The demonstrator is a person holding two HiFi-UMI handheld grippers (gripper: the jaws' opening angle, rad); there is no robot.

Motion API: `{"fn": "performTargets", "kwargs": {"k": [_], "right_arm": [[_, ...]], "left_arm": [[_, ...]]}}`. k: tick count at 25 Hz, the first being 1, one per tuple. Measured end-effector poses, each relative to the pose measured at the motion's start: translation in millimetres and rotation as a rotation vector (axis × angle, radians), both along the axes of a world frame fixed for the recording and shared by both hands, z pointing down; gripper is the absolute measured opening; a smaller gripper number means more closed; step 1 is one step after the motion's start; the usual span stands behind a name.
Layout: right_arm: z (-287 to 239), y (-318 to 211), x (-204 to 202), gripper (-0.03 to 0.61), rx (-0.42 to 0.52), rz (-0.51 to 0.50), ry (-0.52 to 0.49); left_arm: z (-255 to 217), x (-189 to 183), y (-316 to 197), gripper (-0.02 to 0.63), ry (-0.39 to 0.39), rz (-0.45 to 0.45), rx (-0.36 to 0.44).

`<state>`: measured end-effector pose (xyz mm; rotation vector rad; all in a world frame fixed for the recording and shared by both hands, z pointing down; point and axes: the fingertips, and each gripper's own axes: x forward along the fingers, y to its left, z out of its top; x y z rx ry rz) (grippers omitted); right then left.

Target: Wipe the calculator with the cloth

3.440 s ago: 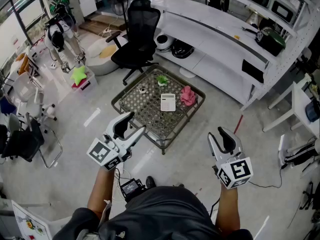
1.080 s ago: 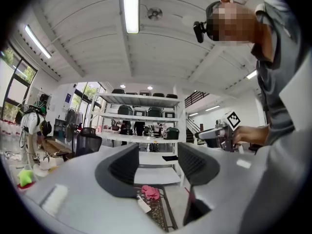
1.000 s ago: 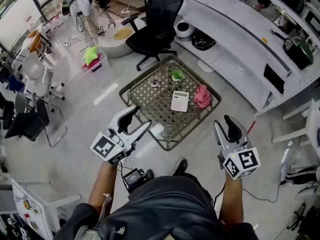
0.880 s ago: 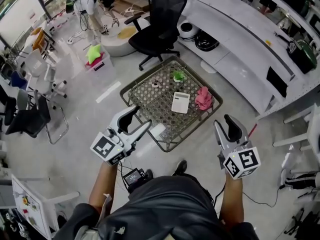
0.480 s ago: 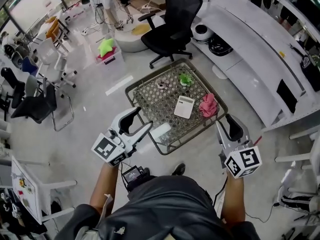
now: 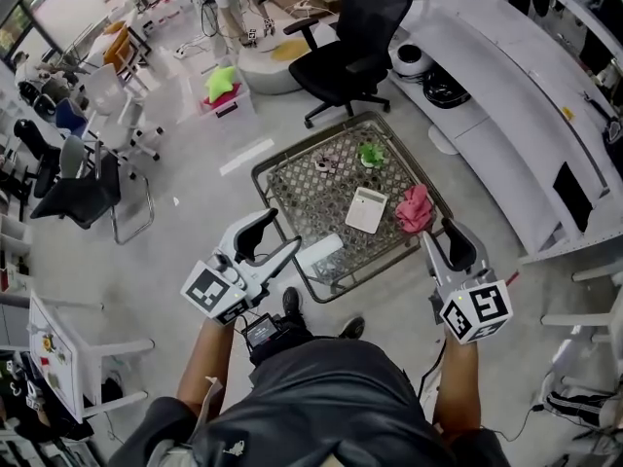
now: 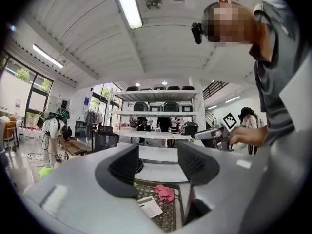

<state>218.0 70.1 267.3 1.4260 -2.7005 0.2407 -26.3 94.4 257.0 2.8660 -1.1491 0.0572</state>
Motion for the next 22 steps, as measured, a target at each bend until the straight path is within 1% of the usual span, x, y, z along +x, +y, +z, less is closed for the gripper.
{"fn": "performTargets", "kwargs": {"k": [3, 5, 12, 17, 22], "right_arm": [[-0.5, -5.4, -2.1, 0.152, -0.001, 0.022, 0.005], [-2.7, -8.4, -2.6, 0.152, 0.000, 0.053, 0.013], [-8.1, -16.8, -9.2, 0.152, -0.010, 0.201, 0.030], [-8.8, -23.6, -23.7, 0.152, -0.008, 0.286, 0.047], [-11.2, -30.3, -39.4, 0.152, -0.014, 0.357, 0.066]], "left_arm": [[0.0, -3.7, -16.2, 0.288, 0.021, 0.022, 0.017], [3.2, -4.9, -28.9, 0.288, 0.016, 0.047, 0.002], [-1.3, -1.9, -75.9, 0.288, 0.018, 0.214, 0.002], [2.5, -10.5, -104.9, 0.288, 0.034, 0.306, 0.011], [8.3, -20.9, -127.9, 0.288, 0.047, 0.378, 0.007]]}}
